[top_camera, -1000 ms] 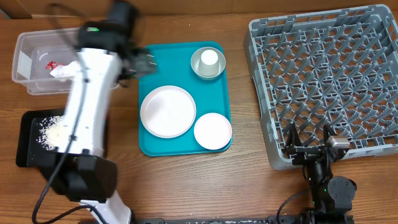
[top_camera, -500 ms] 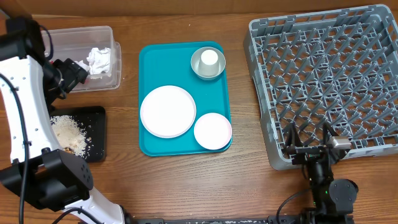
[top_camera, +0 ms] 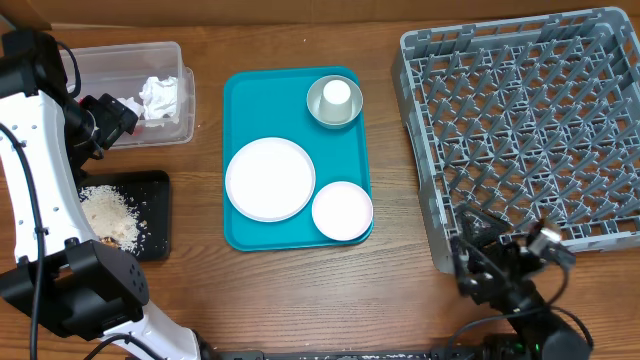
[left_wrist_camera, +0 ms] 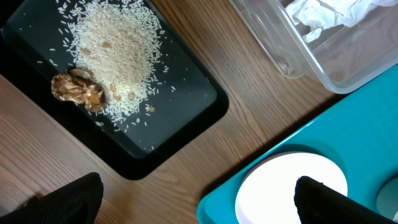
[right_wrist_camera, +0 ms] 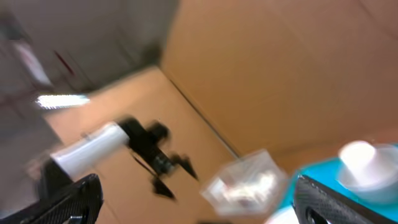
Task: Sort waste into correct bins and load items into the dishwasher
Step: 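Move right gripper to the small pinkish plate and grasp its rim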
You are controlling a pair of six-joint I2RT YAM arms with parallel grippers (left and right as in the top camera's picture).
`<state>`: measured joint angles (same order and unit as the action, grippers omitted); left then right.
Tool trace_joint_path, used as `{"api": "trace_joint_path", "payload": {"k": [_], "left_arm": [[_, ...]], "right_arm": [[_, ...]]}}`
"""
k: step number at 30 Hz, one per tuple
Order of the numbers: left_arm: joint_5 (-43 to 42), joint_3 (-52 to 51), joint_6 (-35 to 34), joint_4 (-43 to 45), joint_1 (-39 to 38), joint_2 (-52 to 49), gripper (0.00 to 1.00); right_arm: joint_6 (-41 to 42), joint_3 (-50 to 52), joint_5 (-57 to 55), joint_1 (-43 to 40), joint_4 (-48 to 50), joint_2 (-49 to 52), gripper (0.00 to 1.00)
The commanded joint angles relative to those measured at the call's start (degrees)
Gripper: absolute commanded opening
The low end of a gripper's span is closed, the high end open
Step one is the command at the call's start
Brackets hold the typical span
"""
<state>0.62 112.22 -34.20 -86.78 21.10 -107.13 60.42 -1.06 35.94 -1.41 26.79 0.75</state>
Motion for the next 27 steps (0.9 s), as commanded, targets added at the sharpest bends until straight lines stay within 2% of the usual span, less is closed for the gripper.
{"api": "trace_joint_path", "payload": {"k": [1,5,10,14,19,22,27], "left_arm": [[-0.4,0.4,-0.5,0.1,0.1,-0.5,1.00],[-0.4,0.4,-0.5,0.1,0.1,-0.5,1.00],[-0.4,0.4,-0.5,0.1,0.1,-0.5,1.00],[-0.4,0.4,-0.6,0.1,0.1,-0.5,1.00],[-0.4,0.4,-0.5,0.1,0.1,-0.5,1.00],[-0.4,0.4,-0.5,0.1,0.1,-0.5,1.00],[-0.4,0.4,-0.6,0.1,0.1,-0.5,1.00]], "right_arm": [[13.8,0.0,-8.6,0.2,6.1,-0.6,1.00],[10.9,-5.6,-10.2,0.2,3.8,0.4,1.00],[-2.2,-19.1,-7.7,0.2,-11.2,7.8,1.00],[-18.3,-34.9,1.4,0.2,-25.6,21.0,1.00],[-33.4,-56.2,11.4,1.7,-48.7,41.0,1.00],[-42.8,-67.2,8.1,6.9,-61.4,51.4,1.00],[-44.2,-78.5,-11.5,22.1,-72.7,64.9,1.00]]}}
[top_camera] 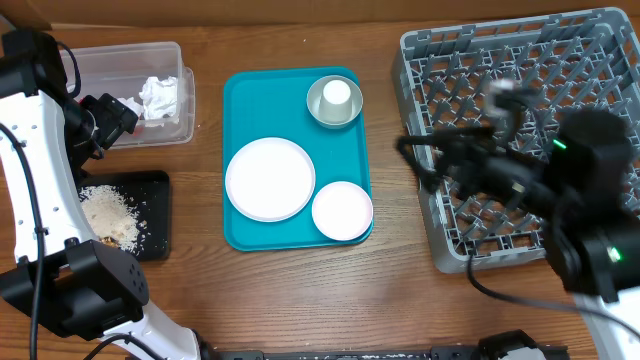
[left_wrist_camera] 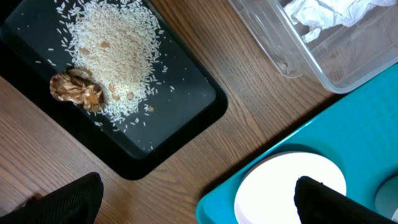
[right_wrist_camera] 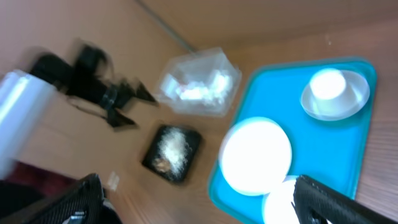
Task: Sort waste into correct bins and load items into the dishwasher
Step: 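Move right gripper to the small pinkish plate and grasp its rim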
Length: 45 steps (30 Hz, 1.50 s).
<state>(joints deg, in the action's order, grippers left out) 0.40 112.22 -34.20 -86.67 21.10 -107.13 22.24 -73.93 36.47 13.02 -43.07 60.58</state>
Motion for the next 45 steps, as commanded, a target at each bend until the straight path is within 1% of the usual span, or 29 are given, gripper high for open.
{"api": "trace_joint_path", "payload": {"k": [1,4,7,8,10,16,19,22,23,25,26,27,28,29,30,34,37,45], "left_arm": [[-0.2,0.4,-0.6,0.0,0.1,-0.5,1.00],[-0.2,0.4,-0.6,0.0,0.1,-0.5,1.00],[-0.2,0.4,-0.5,0.0,0.1,-0.5,1.00],[-0.2,0.4,-0.5,0.0,0.1,-0.5,1.00],[-0.2,0.4,-0.5,0.0,0.1,-0.5,1.00],[-0.2,0.4,-0.5,0.0,0.1,-0.5,1.00],[-0.2,0.4,-0.5,0.0,0.1,-0.5,1.00],[-0.2,0.4,-0.6,0.0,0.1,-0.5,1.00],[-0.2,0.4,-0.5,0.0,0.1,-0.5,1.00],[-0.2,0.4,-0.5,0.0,0.1,-0.5,1.00],[-0.2,0.4,-0.5,0.0,0.1,-0.5,1.00],[-0.2,0.4,-0.6,0.0,0.1,-0.5,1.00],[-0.2,0.4,-0.5,0.0,0.1,-0.5,1.00],[-0.2,0.4,-0.5,0.0,0.1,-0.5,1.00],[-0.2,0.4,-0.5,0.0,0.1,-0.5,1.00],[-0.2,0.4,-0.5,0.0,0.1,-0.5,1.00],[-0.2,0.4,-0.5,0.0,0.1,-0.5,1.00],[-0.2,0.4,-0.5,0.0,0.1,-0.5,1.00]], "right_arm": [[-6.0,-7.0,-16.1,11.0,-4.4,7.5,1.00],[-5.0,-9.4,-27.4,20.8,-7.7,15.4,1.00],[0.9,-9.6,-38.9,28.5,-8.9,23.7,1.00],[2.2,-9.6,-40.7,29.8,-9.3,25.6,1.00],[5.3,-9.6,-42.6,32.1,-10.2,30.2,1.00],[13.9,-9.6,-42.4,36.0,-11.5,41.1,1.00],[14.9,-9.6,-42.4,38.3,-11.5,44.5,0.99],[14.9,-9.4,-42.6,40.3,-10.8,46.6,0.95],[14.9,-9.2,-42.9,40.7,-10.4,46.9,0.81],[14.9,-8.3,-44.4,41.1,-9.3,47.1,0.59],[14.9,-7.8,-45.2,41.3,-8.6,47.1,0.55],[15.0,-7.2,-46.2,41.2,-7.6,47.1,0.56],[14.9,-6.5,-47.5,41.2,-6.6,47.1,0.59],[14.9,-5.9,-48.9,41.2,-5.6,47.1,0.67],[14.9,-5.2,-50.5,41.1,-4.7,47.1,0.69],[14.9,-3.1,-51.9,40.7,-2.1,47.1,0.70],[14.9,-1.4,-51.9,40.6,-0.4,47.2,0.69],[15.1,3.4,-50.1,40.6,4.0,47.2,0.53]]}}
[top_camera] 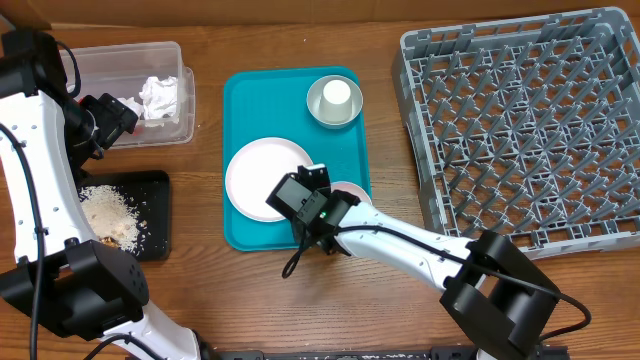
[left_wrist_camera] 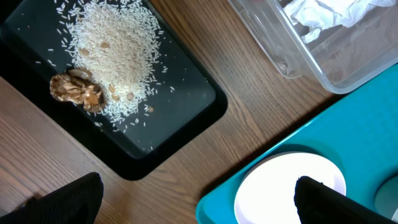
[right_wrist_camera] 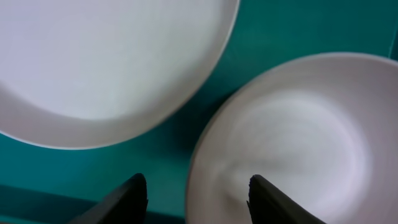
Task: Sort waste into correct bins and load items into the dishwasher
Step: 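Move right gripper to the small pinkish plate and grasp its rim, then lift the small plate and lower it into the gray dish rack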
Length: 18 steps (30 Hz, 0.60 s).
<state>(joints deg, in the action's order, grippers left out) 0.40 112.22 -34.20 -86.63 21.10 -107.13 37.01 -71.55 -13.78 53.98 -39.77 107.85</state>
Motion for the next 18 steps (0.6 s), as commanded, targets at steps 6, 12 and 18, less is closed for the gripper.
{"api": "trace_joint_path", "payload": {"k": [6,12,18], "left_arm": [[-0.2,0.4,-0.5,0.0,0.1,-0.5,1.00],[-0.2,0.4,-0.5,0.0,0.1,-0.5,1.00],[-0.2,0.4,-0.5,0.0,0.1,-0.5,1.00]], "right_arm": [[0.3,0.9,0.2,-0.3,1.8,-0.1,0.34],[0.1,-3.2,0.1,-0.3,-1.4,-0.1,0.04],[0.1,-7.1,0.1,-0.4,-4.8,-0.2,0.04]]}}
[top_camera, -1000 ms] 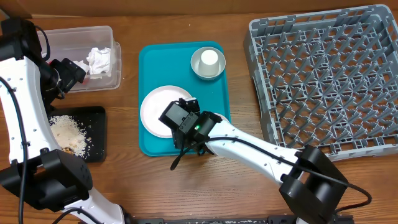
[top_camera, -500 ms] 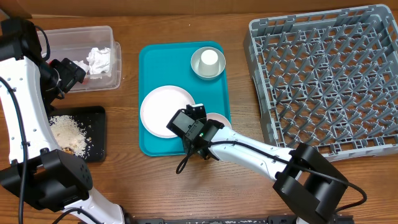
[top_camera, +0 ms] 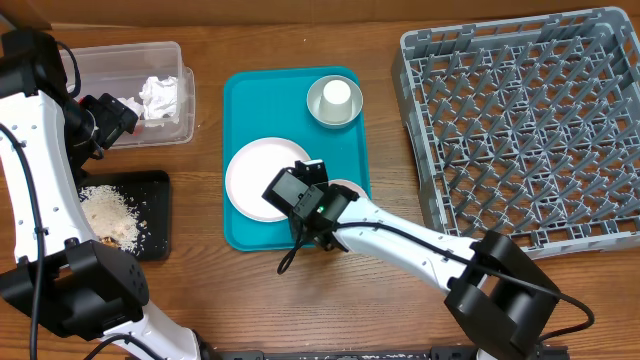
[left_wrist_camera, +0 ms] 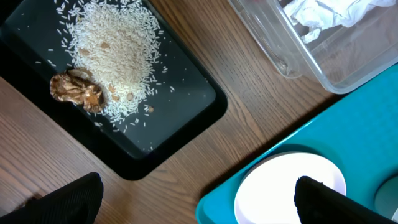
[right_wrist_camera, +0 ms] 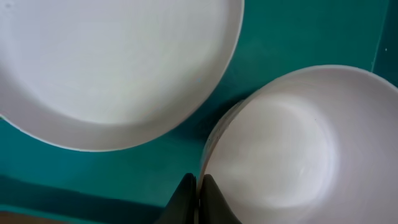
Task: Sort waste into correct bins and load items into the dishwasher
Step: 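Lift the small plate and lower it into the gray dish rack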
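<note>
On the teal tray (top_camera: pixel 240 95) lie a large white plate (top_camera: pixel 258 175) and a small white bowl (right_wrist_camera: pixel 280 149). My right gripper (right_wrist_camera: pixel 199 185) is shut on that bowl's left rim, one finger inside and one outside. From overhead the right gripper (top_camera: pixel 308 213) covers most of the bowl (top_camera: pixel 350 191). A metal bowl (top_camera: pixel 322 108) holding a white cup (top_camera: pixel 337 93) stands at the tray's back. My left gripper (left_wrist_camera: pixel 196 202) hangs open and empty, high above the table's left side.
The grey dish rack (top_camera: pixel 520 120) fills the right side. At the back left a clear bin (top_camera: pixel 172 60) holds crumpled paper. A black tray (top_camera: pixel 152 215) with rice and a brown scrap lies at the left edge.
My right gripper was open astride the small bowl's left rim; now it is shut on that rim. The left arm has not moved.
My right arm was first low at the front right by the rack, then over the rack's left part. Later it was down at the tray, open at the small bowl's rim, and now it pinches that rim. The left arm stayed put throughout.
</note>
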You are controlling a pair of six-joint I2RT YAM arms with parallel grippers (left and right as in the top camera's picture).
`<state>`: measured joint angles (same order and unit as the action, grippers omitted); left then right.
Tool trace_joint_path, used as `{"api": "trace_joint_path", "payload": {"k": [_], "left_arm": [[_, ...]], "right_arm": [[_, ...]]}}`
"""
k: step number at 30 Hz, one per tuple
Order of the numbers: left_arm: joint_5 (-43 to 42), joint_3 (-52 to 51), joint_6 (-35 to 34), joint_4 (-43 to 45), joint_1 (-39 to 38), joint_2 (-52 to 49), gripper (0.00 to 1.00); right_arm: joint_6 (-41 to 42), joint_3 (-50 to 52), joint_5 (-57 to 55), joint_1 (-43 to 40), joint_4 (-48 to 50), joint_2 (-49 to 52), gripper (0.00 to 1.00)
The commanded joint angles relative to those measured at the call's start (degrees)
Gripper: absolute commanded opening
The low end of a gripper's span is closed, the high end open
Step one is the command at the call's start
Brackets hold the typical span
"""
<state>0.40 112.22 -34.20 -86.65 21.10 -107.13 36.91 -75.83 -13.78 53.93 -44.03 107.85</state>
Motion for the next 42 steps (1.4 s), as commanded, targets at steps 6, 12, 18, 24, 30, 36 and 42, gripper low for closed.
{"api": "trace_joint_path", "payload": {"k": [6,12,18,24,30,36,42], "left_arm": [[-0.2,0.4,-0.5,0.0,0.1,-0.5,1.00],[-0.2,0.4,-0.5,0.0,0.1,-0.5,1.00],[-0.2,0.4,-0.5,0.0,0.1,-0.5,1.00],[-0.2,0.4,-0.5,0.0,0.1,-0.5,1.00],[-0.2,0.4,-0.5,0.0,0.1,-0.5,1.00],[-0.2,0.4,-0.6,0.0,0.1,-0.5,1.00],[-0.2,0.4,-0.5,0.0,0.1,-0.5,1.00]], "right_arm": [[-2.6,-13.9,-3.3,-3.1,-10.0,-2.4,0.04],[-5.3,-25.8,-1.4,-16.0,-18.5,-6.8,0.04],[-18.1,-26.6,29.9,-41.5,-13.0,-9.6,0.04],[-28.7,-25.8,66.4,-64.6,-8.7,-5.6,0.04],[-29.2,-23.7,89.3,-73.7,3.0,0.9,0.04],[-24.5,-23.5,90.8,-73.1,9.4,8.0,0.04],[-20.2,-23.5,89.8,-72.8,11.4,12.0,0.04]]}}
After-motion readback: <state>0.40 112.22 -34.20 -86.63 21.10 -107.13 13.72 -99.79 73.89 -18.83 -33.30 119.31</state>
